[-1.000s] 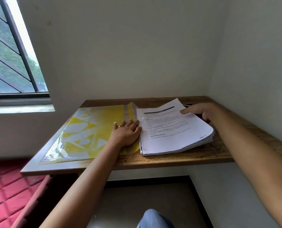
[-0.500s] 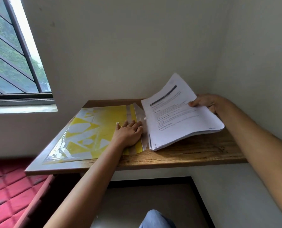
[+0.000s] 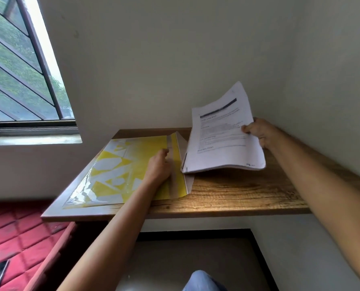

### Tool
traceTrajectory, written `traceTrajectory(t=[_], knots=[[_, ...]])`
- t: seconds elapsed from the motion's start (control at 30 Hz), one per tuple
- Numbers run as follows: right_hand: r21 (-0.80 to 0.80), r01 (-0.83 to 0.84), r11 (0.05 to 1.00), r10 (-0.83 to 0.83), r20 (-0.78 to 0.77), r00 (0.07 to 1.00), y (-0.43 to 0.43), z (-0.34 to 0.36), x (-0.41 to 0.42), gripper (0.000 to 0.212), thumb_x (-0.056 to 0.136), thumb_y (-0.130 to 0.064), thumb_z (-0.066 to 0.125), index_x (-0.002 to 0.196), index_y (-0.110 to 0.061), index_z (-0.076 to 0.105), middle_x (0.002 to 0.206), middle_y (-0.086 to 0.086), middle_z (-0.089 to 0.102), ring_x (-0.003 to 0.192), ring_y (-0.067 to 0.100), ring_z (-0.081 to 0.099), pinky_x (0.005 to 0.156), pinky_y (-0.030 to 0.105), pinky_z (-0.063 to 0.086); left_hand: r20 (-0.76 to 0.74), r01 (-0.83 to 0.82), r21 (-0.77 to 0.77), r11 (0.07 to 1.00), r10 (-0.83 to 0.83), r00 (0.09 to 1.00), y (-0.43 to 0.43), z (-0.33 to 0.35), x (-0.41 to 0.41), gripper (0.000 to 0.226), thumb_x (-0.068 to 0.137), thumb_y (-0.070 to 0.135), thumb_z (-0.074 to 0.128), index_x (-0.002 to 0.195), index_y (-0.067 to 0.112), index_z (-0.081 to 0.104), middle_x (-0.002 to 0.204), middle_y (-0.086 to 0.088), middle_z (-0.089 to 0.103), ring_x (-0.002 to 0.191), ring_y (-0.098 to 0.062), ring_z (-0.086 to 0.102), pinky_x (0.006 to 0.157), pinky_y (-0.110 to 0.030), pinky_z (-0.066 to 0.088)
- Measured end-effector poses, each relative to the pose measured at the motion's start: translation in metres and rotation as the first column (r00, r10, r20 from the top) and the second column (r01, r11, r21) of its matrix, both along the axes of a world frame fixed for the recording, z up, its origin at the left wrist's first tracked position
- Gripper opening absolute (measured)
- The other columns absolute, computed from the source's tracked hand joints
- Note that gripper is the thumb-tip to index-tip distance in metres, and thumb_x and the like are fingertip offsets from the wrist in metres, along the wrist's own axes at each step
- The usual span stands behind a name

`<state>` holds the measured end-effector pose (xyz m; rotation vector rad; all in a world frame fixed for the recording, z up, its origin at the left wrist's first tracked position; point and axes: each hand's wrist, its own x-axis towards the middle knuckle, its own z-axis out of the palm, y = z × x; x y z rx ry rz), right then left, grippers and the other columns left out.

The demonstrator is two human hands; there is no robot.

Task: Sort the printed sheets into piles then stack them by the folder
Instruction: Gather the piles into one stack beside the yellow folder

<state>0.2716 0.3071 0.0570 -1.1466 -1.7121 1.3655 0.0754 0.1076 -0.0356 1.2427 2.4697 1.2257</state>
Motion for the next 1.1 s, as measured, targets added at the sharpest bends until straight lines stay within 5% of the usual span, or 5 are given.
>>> traceTrajectory(t=[0.17, 0.33, 0.53, 0.63, 1.1], knots=[[-0.055, -0.022, 0.998, 0.025, 0.057, 0.998, -0.003, -0.026, -0.003, 0.039, 0.094, 0.000, 0.053, 0.133, -0.001, 0.048, 0.127, 0.020, 0.057, 0.098, 0.032, 0.057, 0.084, 0.044, 0.048, 0.120, -0.163, 0.165, 0.973, 0.144, 0.982, -0.007, -0.001, -0.001, 0.052, 0.077, -0.001, 0.062, 0.127, 0.006, 0.055, 0.132, -0.015, 0.056, 0.125, -0.025, 0.049, 0.099, -0.023, 0.035], [-0.075, -0.061, 0.995, 0.068, 0.093, 0.993, -0.011, -0.036, -0.006, 0.040, 0.094, -0.002, 0.053, 0.133, -0.004, 0.046, 0.125, 0.019, 0.057, 0.095, 0.031, 0.057, 0.078, 0.043, 0.048, -0.065, -0.325, -0.020, 0.946, 0.323, 0.944, -0.009, -0.001, -0.002, 0.050, 0.078, 0.034, 0.072, 0.120, 0.009, 0.060, 0.125, -0.014, 0.060, 0.128, -0.032, 0.045, 0.117, -0.045, 0.017], [-0.103, -0.108, 0.989, 0.121, 0.128, 0.984, -0.014, -0.043, -0.008, 0.039, 0.094, -0.003, 0.053, 0.132, -0.004, 0.046, 0.124, 0.019, 0.057, 0.094, 0.030, 0.057, 0.075, 0.043, 0.047, -0.063, -0.335, -0.084, 0.939, 0.330, 0.942, -0.011, 0.004, -0.004, 0.044, 0.080, 0.038, 0.070, 0.110, 0.007, 0.064, 0.116, -0.014, 0.064, 0.107, -0.031, 0.056, 0.088, -0.037, 0.048], [-0.134, -0.131, 0.982, 0.148, 0.131, 0.980, -0.012, -0.046, -0.008, 0.040, 0.094, -0.002, 0.053, 0.133, -0.003, 0.046, 0.125, 0.021, 0.058, 0.093, 0.032, 0.059, 0.070, 0.042, 0.050, -0.080, -0.324, -0.121, 0.938, 0.316, 0.945, -0.011, 0.008, -0.005, 0.035, 0.080, 0.033, 0.070, 0.100, 0.005, 0.066, 0.105, -0.013, 0.066, 0.091, -0.028, 0.057, 0.067, -0.030, 0.041], [-0.210, -0.281, 0.937, 0.322, 0.198, 0.926, -0.017, -0.031, -0.010, 0.033, 0.093, -0.002, 0.054, 0.125, 0.001, 0.053, 0.103, 0.017, 0.064, 0.088, 0.031, 0.063, 0.079, 0.043, 0.052, -0.132, -0.284, -0.113, 0.952, 0.269, 0.954, -0.015, 0.043, -0.017, 0.018, 0.082, 0.009, 0.057, 0.069, -0.003, 0.053, 0.099, -0.029, 0.065, 0.090, -0.042, 0.063, 0.063, -0.040, 0.051]])
